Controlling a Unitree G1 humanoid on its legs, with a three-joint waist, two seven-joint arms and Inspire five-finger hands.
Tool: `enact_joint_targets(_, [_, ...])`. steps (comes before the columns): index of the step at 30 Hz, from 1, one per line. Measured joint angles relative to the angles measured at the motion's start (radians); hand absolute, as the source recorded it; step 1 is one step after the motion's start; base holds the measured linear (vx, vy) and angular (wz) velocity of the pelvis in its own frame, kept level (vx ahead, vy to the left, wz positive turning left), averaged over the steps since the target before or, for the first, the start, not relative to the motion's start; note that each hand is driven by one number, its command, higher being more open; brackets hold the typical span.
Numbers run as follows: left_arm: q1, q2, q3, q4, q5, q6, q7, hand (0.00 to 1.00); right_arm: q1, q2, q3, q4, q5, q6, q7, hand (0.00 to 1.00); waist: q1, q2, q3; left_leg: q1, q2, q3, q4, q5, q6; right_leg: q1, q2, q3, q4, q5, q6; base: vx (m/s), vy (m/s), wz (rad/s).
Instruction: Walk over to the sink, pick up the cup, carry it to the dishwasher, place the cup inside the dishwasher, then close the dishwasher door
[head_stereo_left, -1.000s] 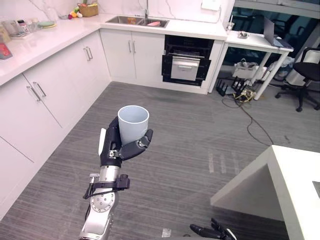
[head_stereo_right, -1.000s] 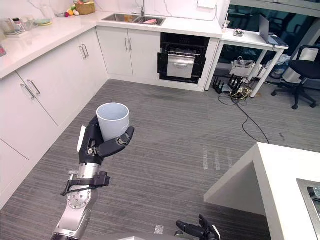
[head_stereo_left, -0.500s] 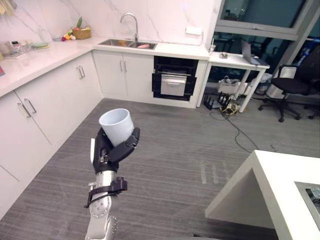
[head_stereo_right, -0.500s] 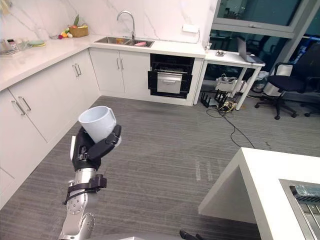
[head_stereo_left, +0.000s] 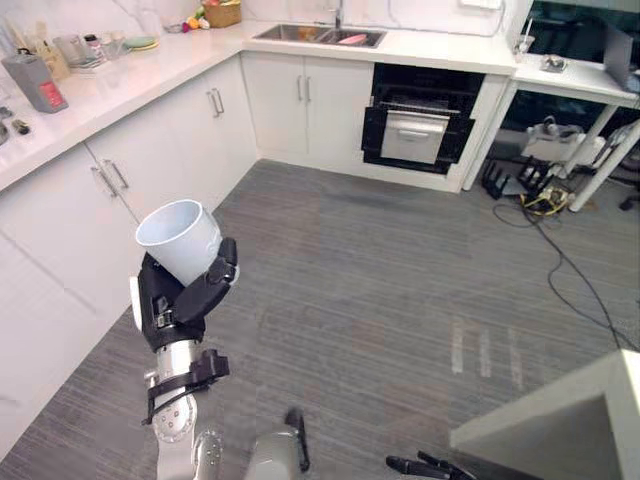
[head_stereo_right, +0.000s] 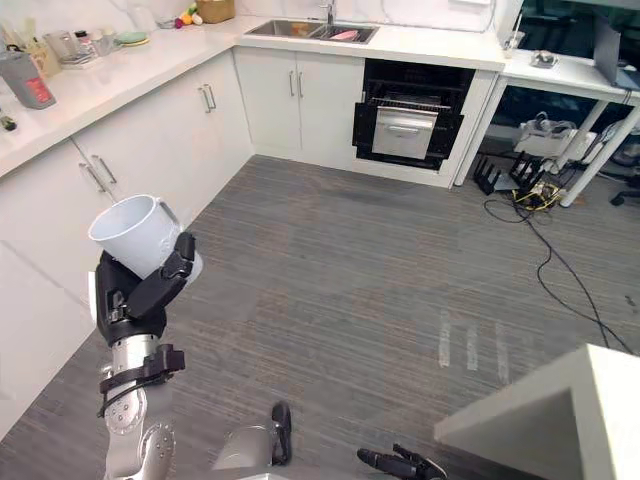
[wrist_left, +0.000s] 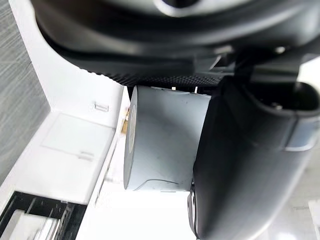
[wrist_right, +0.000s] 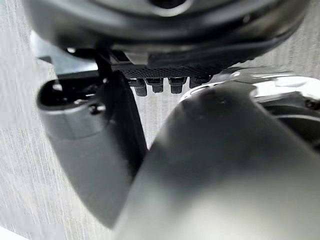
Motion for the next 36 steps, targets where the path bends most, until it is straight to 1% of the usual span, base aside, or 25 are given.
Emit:
enact_joint_targets(1, [-0.002,-0.003,0.001,0.001,0.000,0.008,0.000,0.00,0.008,0.002,-0.003,0.008,0.000,-0.008,-0.010,1.00,-0.008,-0.014,-0.010,0.007,-0.042,0.012,0.029,-0.042,0.059,-0.001,-0.040,0.006,0.071,-0.017,0.005,0.46,0.151,0.15])
enact_joint_targets(3, [-0.015,0.002,-0.015,0.001,0.001,0.031,-0.002,0.00,0.018,0.006,-0.018,0.003,0.001,-0.017,-0.016,1.00,-0.019,-0.020,-0.024,0.034,-0.073,0.002,0.033,-0.073,0.071,-0.025,-0.069,0.008,0.188,-0.004,0.027,0.46,0.184,0.33])
enact_joint_targets(5, [-0.039,0.012,-0.037,-0.011,0.000,0.044,-0.005,0.00,0.026,0.021,-0.042,-0.002,0.003,-0.023,-0.027,1.00,-0.013,-0.035,-0.037,0.092,-0.101,-0.004,0.006,-0.103,0.085,-0.081,-0.104,0.009,0.382,0.042,0.094,0.43,0.187,0.23])
enact_joint_targets(6, [-0.051,0.022,-0.044,-0.023,0.000,0.046,-0.009,0.00,0.026,0.031,-0.056,-0.017,0.008,-0.040,-0.035,1.00,-0.012,-0.046,-0.033,0.154,-0.120,-0.015,-0.035,-0.118,0.091,-0.146,-0.135,0.013,0.555,0.129,0.148,0.40,0.144,0.19])
enact_joint_targets(7, [-0.058,0.035,-0.062,-0.026,0.005,0.045,-0.006,0.00,0.032,0.038,-0.062,-0.034,0.024,-0.054,-0.035,1.00,-0.025,-0.045,-0.035,0.221,-0.129,-0.034,-0.091,-0.122,0.099,-0.205,-0.142,0.025,0.708,0.184,0.136,0.40,0.121,0.23])
enact_joint_targets(9, [-0.074,0.045,-0.089,-0.026,0.015,0.044,-0.002,0.00,0.031,0.052,-0.060,-0.061,0.048,-0.068,-0.032,1.00,-0.036,-0.042,-0.035,0.322,-0.120,-0.063,-0.172,-0.107,0.098,-0.292,-0.106,0.019,0.854,0.118,0.081,0.43,0.032,0.33])
enact_joint_targets(10, [-0.097,0.046,-0.115,-0.024,0.015,0.044,-0.002,0.00,0.029,0.067,-0.062,-0.081,0.052,-0.074,-0.033,1.00,-0.043,-0.041,-0.034,0.386,-0.108,-0.086,-0.217,-0.106,0.098,-0.363,-0.069,-0.010,0.848,0.048,0.050,0.47,-0.042,0.37])
enact_joint_targets(13, [-0.144,0.038,-0.143,-0.020,0.012,0.046,-0.004,0.00,0.004,0.087,-0.063,-0.105,0.096,-0.076,-0.049,1.00,-0.079,-0.028,-0.026,0.451,-0.061,-0.135,-0.268,-0.122,0.075,-0.497,-0.011,-0.060,0.648,-0.003,-0.014,0.39,-0.127,0.49])
enact_joint_targets(14, [-0.156,0.038,-0.151,-0.019,0.012,0.047,-0.006,0.00,0.001,0.093,-0.063,-0.108,0.102,-0.072,-0.054,1.00,-0.086,-0.025,-0.024,0.456,-0.046,-0.148,-0.268,-0.132,0.067,-0.520,0.000,-0.058,0.566,0.005,-0.016,0.38,-0.207,0.59])
enact_joint_targets(16, [-0.186,0.038,-0.180,-0.019,0.011,0.061,-0.016,0.00,0.001,0.089,-0.072,-0.125,0.124,-0.038,-0.053,1.00,-0.090,-0.011,-0.015,0.469,0.011,-0.174,-0.240,-0.181,0.036,-0.556,0.034,-0.004,0.277,0.094,-0.015,0.42,-0.251,0.47])
enact_joint_targets(17, [-0.184,0.037,-0.203,-0.023,0.010,0.066,-0.024,0.00,0.012,0.080,-0.070,-0.131,0.128,-0.009,-0.053,1.00,-0.083,0.000,-0.009,0.480,0.063,-0.177,-0.177,-0.253,-0.003,-0.561,0.054,0.044,0.116,0.165,-0.016,0.49,-0.318,0.28])
enact_joint_targets(19, [-0.151,0.038,-0.202,-0.025,0.010,0.066,-0.035,0.00,0.041,0.091,-0.067,-0.160,0.132,-0.002,-0.058,1.00,-0.079,-0.007,-0.012,0.521,0.094,-0.161,-0.123,-0.328,-0.046,-0.552,0.046,0.057,0.092,0.180,-0.015,0.64,-0.394,0.02])
enact_joint_targets(20, [-0.100,0.029,-0.201,-0.023,0.009,0.061,-0.036,0.00,0.052,0.083,-0.049,-0.188,0.128,0.010,-0.062,1.00,-0.080,-0.003,-0.013,0.585,0.131,-0.125,-0.094,-0.381,-0.085,-0.543,0.046,0.031,0.154,0.296,-0.034,0.67,-0.389,-0.16])
enact_joint_targets(21, [-0.082,0.025,-0.208,-0.023,0.009,0.061,-0.038,0.00,0.052,0.077,-0.041,-0.195,0.128,0.015,-0.062,1.00,-0.083,0.001,-0.013,0.600,0.148,-0.108,-0.080,-0.383,-0.089,-0.548,0.050,0.021,0.201,0.323,-0.033,0.77,-0.484,-0.01])
enact_joint_targets(22, [-0.066,0.011,-0.239,-0.022,0.010,0.061,-0.048,0.00,0.051,0.065,-0.041,-0.213,0.129,0.023,-0.061,1.00,-0.084,0.019,-0.011,0.607,0.192,-0.083,-0.044,-0.372,-0.106,-0.575,0.066,-0.005,0.312,0.296,-0.041,0.57,-0.414,0.15])
enact_joint_targets(24, [-0.061,-0.015,-0.266,-0.023,0.012,0.061,-0.052,0.00,0.037,0.046,-0.038,-0.223,0.123,0.039,-0.059,1.00,-0.081,0.041,-0.009,0.579,0.230,-0.096,0.040,-0.328,-0.124,-0.586,0.097,-0.025,0.366,0.229,-0.065,0.53,-0.418,-0.01])
enact_joint_targets(26, [-0.043,-0.060,-0.264,-0.036,0.011,0.063,-0.044,0.00,0.034,0.027,-0.038,-0.253,0.109,0.094,-0.072,1.00,-0.076,0.081,0.010,0.462,0.282,-0.129,0.335,-0.165,-0.110,-0.528,0.143,-0.027,0.366,0.172,-0.091,0.48,-0.365,-0.21])
enact_joint_targets(27, [-0.020,-0.074,-0.264,-0.057,0.010,0.064,-0.043,0.00,0.043,0.017,-0.038,-0.280,0.109,0.126,-0.080,1.00,-0.079,0.097,0.018,0.341,0.318,-0.161,0.555,-0.005,-0.102,-0.470,0.169,-0.031,0.325,0.154,-0.104,0.44,-0.244,-0.04])
enact_joint_targets(28, [-0.012,-0.079,-0.272,-0.061,0.010,0.063,-0.044,0.00,0.053,0.009,-0.038,-0.286,0.107,0.139,-0.085,1.00,-0.078,0.111,0.022,0.247,0.345,-0.161,0.700,-0.017,-0.102,-0.410,0.189,-0.039,0.276,0.151,-0.110,0.37,-0.178,0.08])
enact_joint_targets(30, [-0.006,-0.071,-0.273,-0.053,0.012,0.061,-0.052,0.00,0.057,0.005,-0.031,-0.263,0.093,0.154,-0.096,1.00,-0.073,0.105,0.026,0.137,0.317,-0.131,0.760,-0.115,-0.081,-0.279,0.194,-0.050,0.160,0.154,-0.118,0.43,-0.160,0.16])
enact_joint_targets(32, [-0.007,-0.049,-0.273,-0.051,0.009,0.056,-0.060,0.00,0.054,-0.004,-0.014,-0.232,0.099,0.152,-0.098,1.00,-0.049,0.098,0.023,0.103,0.247,-0.051,0.558,-0.187,-0.077,-0.182,0.182,-0.044,0.072,0.172,-0.115,0.53,-0.101,0.00])
enact_joint_targets(33, [-0.009,-0.037,-0.271,-0.051,0.006,0.050,-0.070,0.00,0.044,-0.014,0.001,-0.213,0.101,0.150,-0.101,1.00,-0.041,0.097,0.024,0.094,0.191,-0.010,0.351,-0.205,-0.067,-0.141,0.173,-0.041,0.034,0.173,-0.112,0.50,0.003,-0.11])
enact_joint_targets(34, [-0.008,-0.032,-0.271,-0.050,0.000,0.044,-0.075,0.00,0.029,-0.016,0.010,-0.186,0.100,0.146,-0.103,1.00,-0.032,0.092,0.022,0.099,0.125,-0.010,0.098,-0.184,-0.060,-0.122,0.157,-0.028,0.010,0.171,-0.107,0.58,0.049,-0.20])
enact_joint_targets(35, [-0.009,-0.031,-0.272,-0.049,0.000,0.039,-0.075,0.00,0.017,-0.014,0.011,-0.180,0.101,0.142,-0.104,1.00,-0.027,0.086,0.021,0.100,0.093,-0.023,-0.016,-0.129,-0.043,-0.118,0.147,-0.019,0.000,0.167,-0.100,0.37,0.063,-0.48])
enact_joint_targets(36, [-0.007,-0.030,-0.270,-0.038,0.000,0.033,-0.073,0.00,-0.009,-0.008,0.003,-0.158,0.101,0.132,-0.106,1.00,-0.025,0.071,0.022,0.131,0.047,-0.057,-0.160,-0.012,-0.044,-0.104,0.128,0.011,-0.018,0.166,-0.085,0.55,0.131,-0.47])
